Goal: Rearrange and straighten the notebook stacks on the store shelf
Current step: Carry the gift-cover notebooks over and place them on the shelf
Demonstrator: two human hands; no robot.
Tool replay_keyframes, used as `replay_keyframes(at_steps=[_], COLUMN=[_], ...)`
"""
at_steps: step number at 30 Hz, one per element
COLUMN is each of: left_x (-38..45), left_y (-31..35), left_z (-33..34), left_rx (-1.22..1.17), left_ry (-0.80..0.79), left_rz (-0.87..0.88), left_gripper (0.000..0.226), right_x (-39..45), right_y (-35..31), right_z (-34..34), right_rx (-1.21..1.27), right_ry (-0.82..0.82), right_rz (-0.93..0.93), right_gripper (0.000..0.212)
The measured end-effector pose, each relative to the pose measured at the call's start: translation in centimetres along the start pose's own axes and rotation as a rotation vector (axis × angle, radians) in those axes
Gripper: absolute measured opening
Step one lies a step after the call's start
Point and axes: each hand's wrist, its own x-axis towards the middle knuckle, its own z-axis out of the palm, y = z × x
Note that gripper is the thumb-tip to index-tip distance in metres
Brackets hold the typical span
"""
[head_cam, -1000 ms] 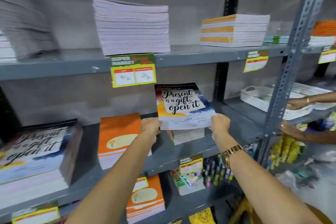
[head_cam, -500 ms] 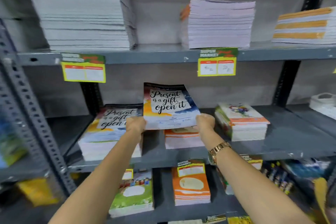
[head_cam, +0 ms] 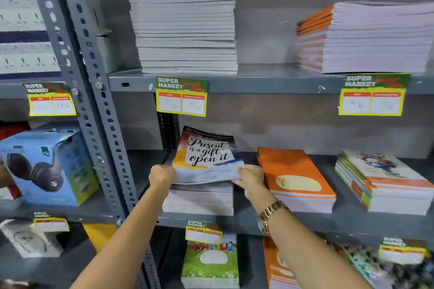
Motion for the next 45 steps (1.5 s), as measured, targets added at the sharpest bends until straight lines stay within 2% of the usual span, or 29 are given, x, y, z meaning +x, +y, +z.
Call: replay_keyframes(at_steps=[5, 8, 9, 10, 12, 14, 16, 18, 20, 22, 25, 28, 31, 35, 42, 45], left_x=[3.3, 3.7, 3.7, 3.4, 3.2, 3.4, 3.9, 4.4, 4.4, 4.3, 3.9, 4.1, 4.7, 4.9, 5.4, 5.3], left_y=[-1.5, -2.5, -2.5, -2.3, -2.2, -2.4, -2.9, -3.7, -4.6, -5.4, -5.7, -6.4, -7.0, -7.0, -7.5, -7.5], left_z=[-0.2, -0.1, 0.1, 0.2, 0.4, 0.7, 0.8, 0.8, 0.7, 0.4, 0.1, 0.0, 0.0, -0.2, -0.3, -0.2], left_rx=[0.197, 0.368, 0.452, 0.569, 0.741, 0.787, 0.71, 0.619, 0.645, 0.754, 0.889, 0.959, 0.943, 0.962, 0.961, 0.957], left_ry=[0.002, -0.004, 0.022, 0.045, 0.088, 0.09, -0.007, -0.191, -0.365, -0.444, -0.438, -0.425, -0.42, -0.444, -0.446, -0.426], left_rz=[0.106, 0.15, 0.176, 0.203, 0.274, 0.408, 0.561, 0.652, 0.713, 0.762, 0.835, 0.898, 0.948, 0.977, 1.0, 0.991], left_gripper=[0.038, 0.021, 0.023, 0.025, 0.024, 0.026, 0.035, 0.038, 0.03, 0.037, 0.066, 0.092, 0.113, 0.116, 0.114, 0.099], right_x=[-0.2, 0.2, 0.1, -0.1, -0.4, -0.3, -0.3, -0.3, -0.1, 0.2, 0.5, 0.6, 0.5, 0.3, -0.5, -0.5], right_y=[1.1, 1.9, 1.8, 1.6, 1.5, 2.1, 2.6, 3.2, 3.8, 4.5, 5.1, 5.2, 5.2, 5.4, 5.7, 5.9], right_z=[0.7, 1.1, 1.2, 1.4, 1.7, 1.6, 1.5, 1.3, 1.1, 0.8, 0.4, 0.1, -0.3, -0.4, -0.3, -0.3], right_rx=[-0.245, -0.525, -0.675, -0.824, -1.059, -1.178, -1.211, -1.232, -1.326, -1.44, -1.484, -1.558, -1.632, -1.591, -1.611, -1.62], right_ry=[-0.04, 0.01, 0.039, 0.082, 0.148, 0.168, 0.087, -0.085, -0.23, -0.321, -0.37, -0.39, -0.379, -0.37, -0.308, -0.294], right_rz=[0.02, -0.093, -0.154, -0.202, -0.29, -0.452, -0.66, -0.822, -0.877, -0.826, -0.717, -0.739, -0.806, -0.831, -0.886, -0.886], right_gripper=[0.039, 0.018, 0.008, 0.007, 0.013, 0.032, 0.039, 0.041, 0.044, 0.048, 0.054, 0.061, 0.091, 0.06, 0.056, 0.055])
